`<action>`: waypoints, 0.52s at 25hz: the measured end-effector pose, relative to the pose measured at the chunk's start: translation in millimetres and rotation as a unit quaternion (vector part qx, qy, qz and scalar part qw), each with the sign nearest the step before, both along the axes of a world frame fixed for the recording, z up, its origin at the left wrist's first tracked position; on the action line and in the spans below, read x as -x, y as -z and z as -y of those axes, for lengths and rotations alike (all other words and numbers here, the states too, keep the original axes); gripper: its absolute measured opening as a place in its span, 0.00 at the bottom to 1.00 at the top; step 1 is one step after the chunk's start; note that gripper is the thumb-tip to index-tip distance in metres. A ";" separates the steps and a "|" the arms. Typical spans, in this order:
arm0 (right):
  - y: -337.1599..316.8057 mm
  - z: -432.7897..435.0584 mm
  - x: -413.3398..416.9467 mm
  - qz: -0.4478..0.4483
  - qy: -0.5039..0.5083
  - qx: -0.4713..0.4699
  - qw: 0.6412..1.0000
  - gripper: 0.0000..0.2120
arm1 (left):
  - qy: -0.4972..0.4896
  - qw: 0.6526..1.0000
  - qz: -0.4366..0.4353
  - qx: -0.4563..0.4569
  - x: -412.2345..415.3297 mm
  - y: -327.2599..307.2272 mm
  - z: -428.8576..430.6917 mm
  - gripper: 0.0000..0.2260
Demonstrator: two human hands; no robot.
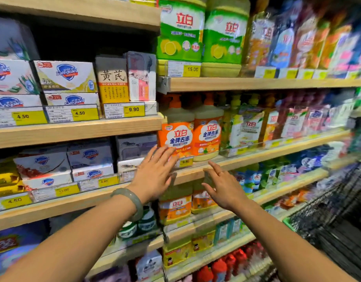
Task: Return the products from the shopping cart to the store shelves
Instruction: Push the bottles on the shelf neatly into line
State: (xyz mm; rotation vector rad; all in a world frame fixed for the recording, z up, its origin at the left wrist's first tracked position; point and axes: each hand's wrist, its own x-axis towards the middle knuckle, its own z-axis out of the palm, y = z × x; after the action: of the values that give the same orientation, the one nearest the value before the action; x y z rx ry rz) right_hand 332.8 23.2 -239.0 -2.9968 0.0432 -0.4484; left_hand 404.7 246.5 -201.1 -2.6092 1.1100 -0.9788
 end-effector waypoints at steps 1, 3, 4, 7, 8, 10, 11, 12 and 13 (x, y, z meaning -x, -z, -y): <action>-3.1 24.5 3.9 -0.005 0.005 -0.007 1.000 0.24 | -0.007 1.000 -0.012 0.013 3.8 -2.3 24.3 0.26; -10.0 74.5 11.6 -0.012 0.010 -0.011 1.000 0.24 | -0.018 0.998 -0.037 0.048 12.4 -1.7 74.1 0.26; -14.2 93.9 14.5 -0.016 0.014 -0.016 1.000 0.25 | -0.019 0.997 -0.052 0.058 15.4 -0.6 94.2 0.26; -27.4 155.8 25.1 -0.020 0.028 -0.060 0.998 0.25 | -0.003 0.994 -0.077 0.081 25.6 -1.2 161.1 0.27; -33.0 172.5 25.2 -0.016 0.032 -0.071 0.997 0.25 | 0.002 0.990 -0.094 0.104 27.2 -5.0 180.6 0.27; -44.1 198.8 19.4 -0.007 0.036 -0.089 0.995 0.26 | 0.008 0.982 -0.111 0.154 26.1 -12.9 214.5 0.26; -48.8 207.7 14.5 -0.005 0.038 -0.103 0.994 0.26 | 0.009 0.980 -0.109 0.167 23.9 -15.0 229.2 0.26; -52.1 213.5 8.3 -0.003 0.040 -0.117 0.992 0.27 | 0.009 0.979 -0.104 0.173 20.7 -14.9 240.8 0.26; -55.1 218.4 1.0 0.000 0.044 -0.132 0.990 0.28 | 0.009 0.981 -0.100 0.168 16.3 -14.9 250.5 0.27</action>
State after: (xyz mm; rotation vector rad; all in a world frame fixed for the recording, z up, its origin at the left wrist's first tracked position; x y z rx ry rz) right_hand 331.8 -195.2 -184.0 -2.7430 0.2163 -0.4154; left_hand 388.4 -4.0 -186.2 -3.0289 1.0950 -1.0029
